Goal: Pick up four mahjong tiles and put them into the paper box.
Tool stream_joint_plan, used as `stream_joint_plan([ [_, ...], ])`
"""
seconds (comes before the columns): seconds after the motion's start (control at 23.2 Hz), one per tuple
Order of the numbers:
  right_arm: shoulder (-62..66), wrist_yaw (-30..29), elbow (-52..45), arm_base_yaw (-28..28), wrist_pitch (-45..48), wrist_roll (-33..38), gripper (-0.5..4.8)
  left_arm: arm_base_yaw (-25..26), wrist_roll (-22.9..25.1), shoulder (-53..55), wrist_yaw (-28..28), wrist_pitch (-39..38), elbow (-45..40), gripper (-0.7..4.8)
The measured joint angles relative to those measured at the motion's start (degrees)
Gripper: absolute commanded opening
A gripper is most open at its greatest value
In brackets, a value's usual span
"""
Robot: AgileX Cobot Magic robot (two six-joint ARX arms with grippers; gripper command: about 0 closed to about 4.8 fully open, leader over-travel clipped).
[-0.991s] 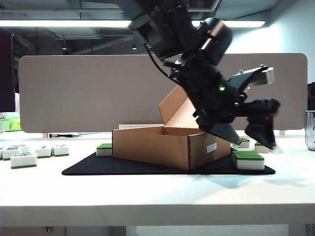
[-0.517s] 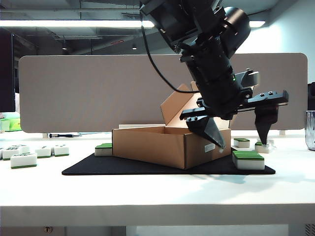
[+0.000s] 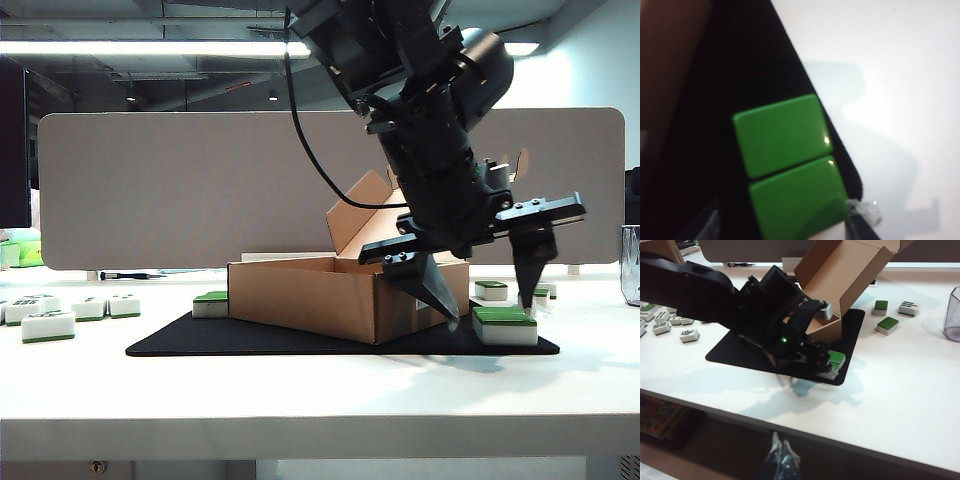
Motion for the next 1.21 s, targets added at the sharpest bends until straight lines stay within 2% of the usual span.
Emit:
stream_joint_plan([
  [0.39,0.0,0.0,0.0,0.0,0.0,0.0,-0.01,-1.1,0.0,0.9,-0.1,1.5,0.0,3.09],
  [0.52,0.0,-0.3,0.0,0.0,0.0,0.0,-0.01,-1.5,0.0,1.0,-2.9,1.7,0.0,3.09],
  [0.82,0.0,-0.4,0.0,0.0,0.0,0.0,-0.01,-1.6,0.0,2.1,-4.1,3.0,0.0,3.07],
  [0.86,0.0,-0.4,0.0,0.0,0.0,0.0,-0.01,-1.6,0.0,2.1,-4.1,3.0,0.0,2.95],
  [0.99,0.0,-0.4,0.0,0.0,0.0,0.0,-0.01,-1.9,0.1,2.1,-5.1,3.1,0.0,2.09],
  [1.08,0.0,-0.4,0.0,0.0,0.0,0.0,-0.01,-1.9,0.0,2.1,-5.3,3.2,0.0,1.82],
  [1.21,0.0,-0.4,0.0,0.0,0.0,0.0,-0.01,-1.9,0.1,2.1,-5.2,3.3,0.0,1.77],
])
